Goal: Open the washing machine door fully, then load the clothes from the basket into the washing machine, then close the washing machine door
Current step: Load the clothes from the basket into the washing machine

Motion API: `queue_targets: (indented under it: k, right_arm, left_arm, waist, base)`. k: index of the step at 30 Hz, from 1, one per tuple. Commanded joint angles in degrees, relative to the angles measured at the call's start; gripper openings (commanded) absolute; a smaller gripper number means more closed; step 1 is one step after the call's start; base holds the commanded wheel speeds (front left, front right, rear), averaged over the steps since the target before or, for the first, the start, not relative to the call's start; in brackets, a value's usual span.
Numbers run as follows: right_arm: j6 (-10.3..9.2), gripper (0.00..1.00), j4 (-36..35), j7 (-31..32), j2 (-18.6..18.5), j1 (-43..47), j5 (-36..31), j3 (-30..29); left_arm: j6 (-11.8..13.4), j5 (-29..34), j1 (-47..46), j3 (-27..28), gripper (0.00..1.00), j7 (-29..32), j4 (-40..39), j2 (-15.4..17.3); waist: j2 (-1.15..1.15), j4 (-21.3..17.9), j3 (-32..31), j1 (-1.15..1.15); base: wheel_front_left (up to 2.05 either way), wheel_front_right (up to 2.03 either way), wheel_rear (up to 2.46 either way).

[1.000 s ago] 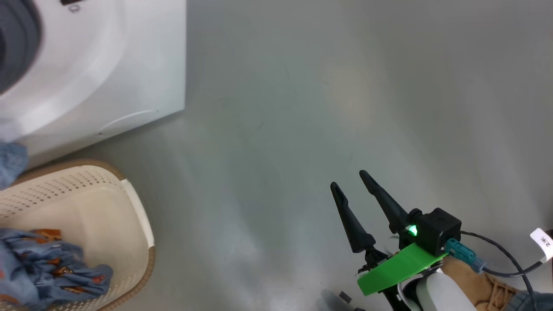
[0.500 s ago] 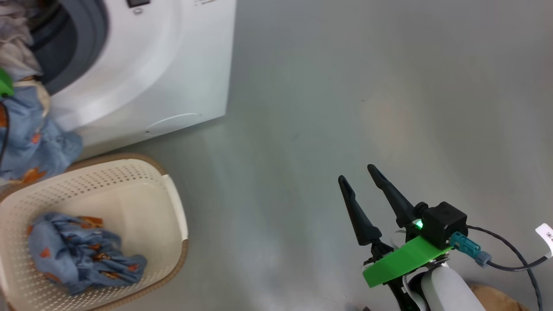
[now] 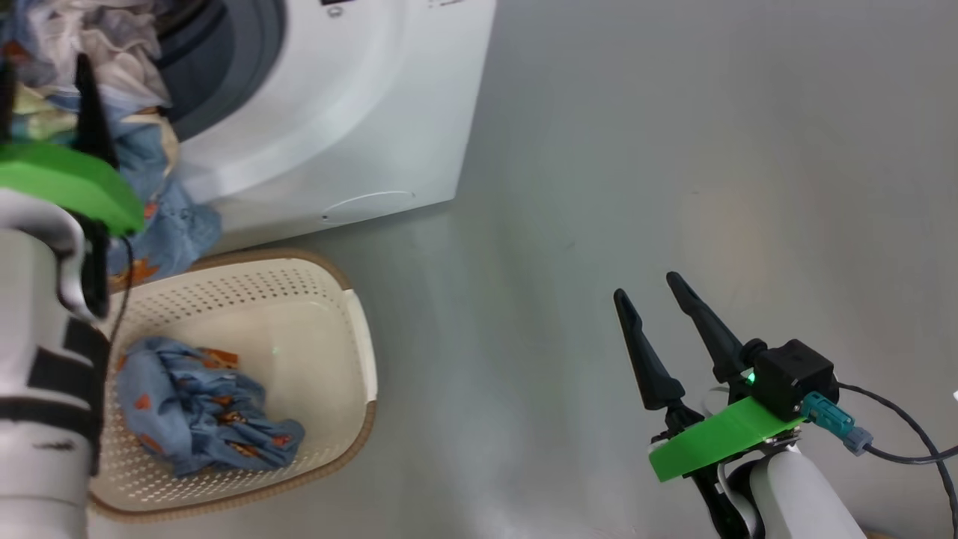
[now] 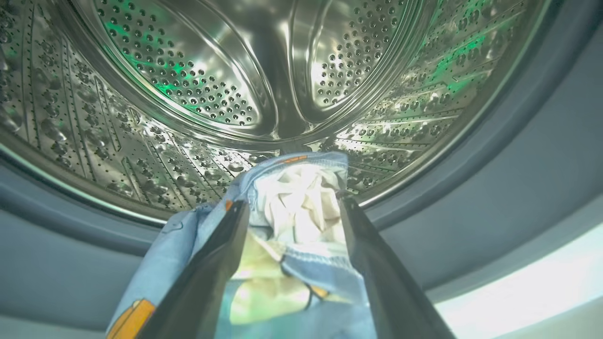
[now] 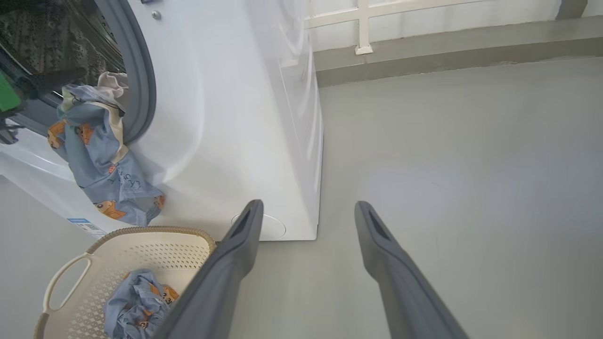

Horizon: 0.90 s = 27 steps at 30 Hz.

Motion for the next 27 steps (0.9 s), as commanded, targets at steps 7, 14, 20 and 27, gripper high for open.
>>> queue_targets:
  k: [7,14,20,27]
  right_arm:
    - [0.09,1.00,-1.1,-0.3,0.0,0.1,-1.6,0.0]
    - [0.09,1.00,-0.8,-0.3,0.0,0.2,-2.2,-0.3]
    - [0.09,1.00,-0.6,-0.3,0.0,0.5,-2.5,-0.7]
    - [0.09,1.00,-0.7,-0.3,0.0,0.5,-2.9,-1.1]
  left_arm:
    - [-0.3,-1.2,8.6,1.0,1.00,-0.4,-9.6,1.0]
    - [0.5,-2.3,18.3,1.1,1.00,-0.2,-19.9,0.4]
    - [2.5,-3.7,28.8,1.8,1.00,1.3,-30.7,0.1]
    - [4.5,-4.9,37.1,2.6,1.00,3.1,-40.3,0.0]
  waist:
    - [0.00,3.2,-1.2,0.00]
    - [0.00,4.6,-1.9,0.00]
    - [0.00,5.3,-2.5,0.00]
    - [0.00,6.0,-2.7,0.00]
  base:
    - [0.00,0.00,0.00]
    - [0.00,0.00,0.00]
    - [0.00,0.00,0.00]
    - [0.00,0.00,0.00]
